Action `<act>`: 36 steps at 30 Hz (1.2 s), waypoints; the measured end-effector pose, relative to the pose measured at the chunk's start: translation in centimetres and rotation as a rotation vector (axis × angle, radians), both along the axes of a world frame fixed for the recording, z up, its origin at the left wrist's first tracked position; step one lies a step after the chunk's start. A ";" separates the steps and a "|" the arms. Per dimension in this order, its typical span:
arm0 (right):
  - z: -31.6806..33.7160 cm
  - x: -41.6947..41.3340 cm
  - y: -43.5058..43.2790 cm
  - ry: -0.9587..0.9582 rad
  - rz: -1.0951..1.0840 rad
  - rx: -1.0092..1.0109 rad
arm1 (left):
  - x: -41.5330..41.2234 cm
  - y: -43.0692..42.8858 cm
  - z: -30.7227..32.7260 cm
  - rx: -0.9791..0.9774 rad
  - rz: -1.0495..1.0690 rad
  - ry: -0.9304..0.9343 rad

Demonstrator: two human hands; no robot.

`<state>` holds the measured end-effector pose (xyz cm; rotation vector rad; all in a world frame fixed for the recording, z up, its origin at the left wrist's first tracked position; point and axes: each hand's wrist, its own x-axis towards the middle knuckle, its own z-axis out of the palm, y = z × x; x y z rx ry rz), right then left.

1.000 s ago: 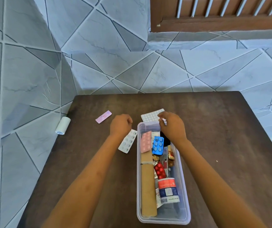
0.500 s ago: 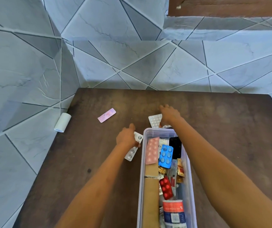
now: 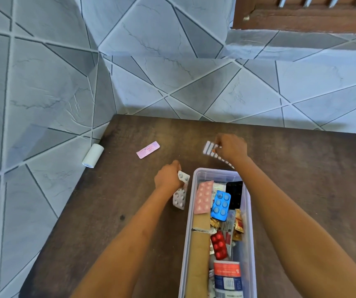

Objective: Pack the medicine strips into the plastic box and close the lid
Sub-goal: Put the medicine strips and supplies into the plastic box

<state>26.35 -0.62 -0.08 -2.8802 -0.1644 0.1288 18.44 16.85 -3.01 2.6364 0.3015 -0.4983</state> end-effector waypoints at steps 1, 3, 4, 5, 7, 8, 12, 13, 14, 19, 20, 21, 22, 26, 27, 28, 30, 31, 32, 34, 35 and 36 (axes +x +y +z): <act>0.8 -0.4 0.1 -0.069 -0.008 0.044 | 0.0 0.2 0.5 -0.020 0.030 -0.027; 2.7 -1.6 0.2 -0.187 -0.015 0.155 | -0.5 0.4 2.0 -0.047 0.079 -0.101; 3.7 -2.4 0.2 -0.227 -0.015 0.211 | -0.9 0.4 2.9 -0.058 0.092 -0.143; 4.5 -3.0 0.2 -0.259 -0.019 0.258 | -1.1 0.4 3.7 -0.070 0.099 -0.178; 6.0 -4.7 0.1 -0.297 -0.029 0.349 | -1.9 0.1 5.6 -0.092 0.113 -0.242; 6.5 -5.7 0.0 -0.295 -0.038 0.397 | -2.3 -0.1 6.5 -0.105 0.117 -0.268; 7.3 -10.1 -1.5 -0.218 -0.099 0.567 | -4.9 -1.0 9.0 -0.170 0.108 -0.369; 7.0 -11.1 -2.1 -0.191 -0.123 0.574 | -5.5 -1.1 9.2 -0.188 0.096 -0.381; 6.7 -12.4 -2.8 -0.166 -0.155 0.580 | -6.4 -1.3 9.4 -0.209 0.073 -0.385; 4.8 -18.1 -5.0 -0.036 -0.241 0.685 | -9.3 -2.4 8.8 -0.331 -0.100 -0.283; 4.5 -19.0 -5.1 -0.013 -0.237 0.687 | -9.8 -2.6 8.6 -0.338 -0.137 -0.247; 4.0 -20.0 -5.1 0.009 -0.234 0.684 | -10.3 -2.9 8.3 -0.336 -0.176 -0.213; 3.6 -21.0 -5.0 0.027 -0.237 0.676 | -11.0 -3.3 7.9 -0.327 -0.210 -0.180; 1.6 -23.8 -4.0 0.103 -0.239 0.629 | -12.9 -4.2 5.6 -0.252 -0.298 -0.121; 1.1 -24.4 -3.7 0.106 -0.243 0.628 | -13.3 -4.2 5.1 -0.250 -0.300 -0.118; 0.8 -24.7 -3.4 0.090 -0.249 0.633 | -13.6 -4.2 4.6 -0.257 -0.293 -0.120; 0.6 -24.9 -2.9 0.007 -0.259 0.637 | -14.0 -3.9 3.9 -0.276 -0.263 -0.141; 0.6 -24.7 -2.8 -0.040 -0.275 0.636 | -14.0 -3.7 3.8 -0.296 -0.229 -0.167; 0.7 -24.3 -2.6 -0.080 -0.296 0.633 | -14.0 -3.5 3.8 -0.325 -0.183 -0.197; 0.8 -23.4 -2.5 -0.125 -0.343 0.625 | -13.8 -3.3 3.9 -0.370 -0.106 -0.252; 0.8 -22.8 -2.5 -0.123 -0.357 0.612 | -13.6 -3.3 4.0 -0.362 -0.100 -0.268; 0.7 -22.3 -2.6 -0.104 -0.359 0.575 | -13.5 -3.4 4.0 -0.331 -0.114 -0.272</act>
